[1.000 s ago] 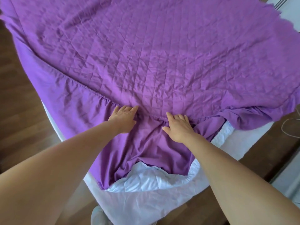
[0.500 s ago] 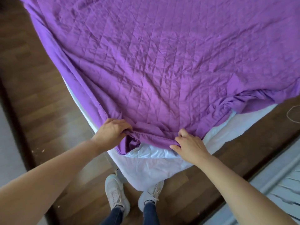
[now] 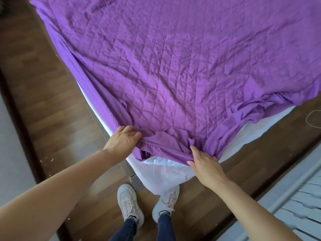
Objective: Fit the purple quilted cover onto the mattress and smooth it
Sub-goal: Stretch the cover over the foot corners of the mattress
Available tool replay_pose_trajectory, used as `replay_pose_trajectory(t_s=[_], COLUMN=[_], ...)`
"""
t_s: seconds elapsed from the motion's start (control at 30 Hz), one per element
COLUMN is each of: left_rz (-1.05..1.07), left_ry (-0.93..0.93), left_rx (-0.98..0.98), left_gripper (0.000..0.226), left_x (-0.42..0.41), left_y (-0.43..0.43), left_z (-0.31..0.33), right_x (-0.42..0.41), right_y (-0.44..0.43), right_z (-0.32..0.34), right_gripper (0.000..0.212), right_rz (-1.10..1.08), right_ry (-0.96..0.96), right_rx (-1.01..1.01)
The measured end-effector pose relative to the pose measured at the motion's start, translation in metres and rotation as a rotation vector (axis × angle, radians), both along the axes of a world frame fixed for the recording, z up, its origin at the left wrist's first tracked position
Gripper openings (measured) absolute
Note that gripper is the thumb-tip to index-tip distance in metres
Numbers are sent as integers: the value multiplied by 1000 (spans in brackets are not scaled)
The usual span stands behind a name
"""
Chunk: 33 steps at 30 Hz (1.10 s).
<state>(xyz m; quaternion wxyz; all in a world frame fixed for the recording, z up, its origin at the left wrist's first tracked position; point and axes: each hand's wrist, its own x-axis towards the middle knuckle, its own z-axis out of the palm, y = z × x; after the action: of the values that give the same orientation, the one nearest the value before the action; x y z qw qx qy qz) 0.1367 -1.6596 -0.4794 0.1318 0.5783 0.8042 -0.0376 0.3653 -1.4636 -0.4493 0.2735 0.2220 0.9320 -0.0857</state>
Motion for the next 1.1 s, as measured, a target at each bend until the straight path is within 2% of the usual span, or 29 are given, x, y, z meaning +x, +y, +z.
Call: replay_pose_trajectory(t_s=[0.07, 0.2, 0.37, 0.47, 0.53, 0.7, 0.83, 1.1], left_rz=[-39, -54, -74, -48, -47, 25, 28, -20], left_ry=[15, 13, -89, -137, -166, -147, -100, -196], left_rx=[34, 110, 131, 126, 128, 197, 285, 259], left_gripper=[35, 33, 33, 47, 42, 41, 33, 32], left_x=[6, 8, 17, 25, 29, 38, 43, 54], left_y=[-13, -40, -70, -78, -83, -89, -87, -98], left_z=[3, -3, -15, -15, -15, -6, 1, -5], right_x=[2, 1, 25, 39, 47, 60, 68, 87], right_y=[-5, -24, -46, -55, -62, -64, -67, -96], right_z=[3, 8, -1, -12, -17, -23, -19, -18], right_gripper=[40, 13, 26, 28, 27, 22, 28, 29], right_rz=[-4, 54, 87, 122, 133, 151, 154, 132], right_ry=[-63, 53, 112, 134, 151, 374, 481, 418], right_rx=[52, 65, 136, 167, 164, 223, 257, 305])
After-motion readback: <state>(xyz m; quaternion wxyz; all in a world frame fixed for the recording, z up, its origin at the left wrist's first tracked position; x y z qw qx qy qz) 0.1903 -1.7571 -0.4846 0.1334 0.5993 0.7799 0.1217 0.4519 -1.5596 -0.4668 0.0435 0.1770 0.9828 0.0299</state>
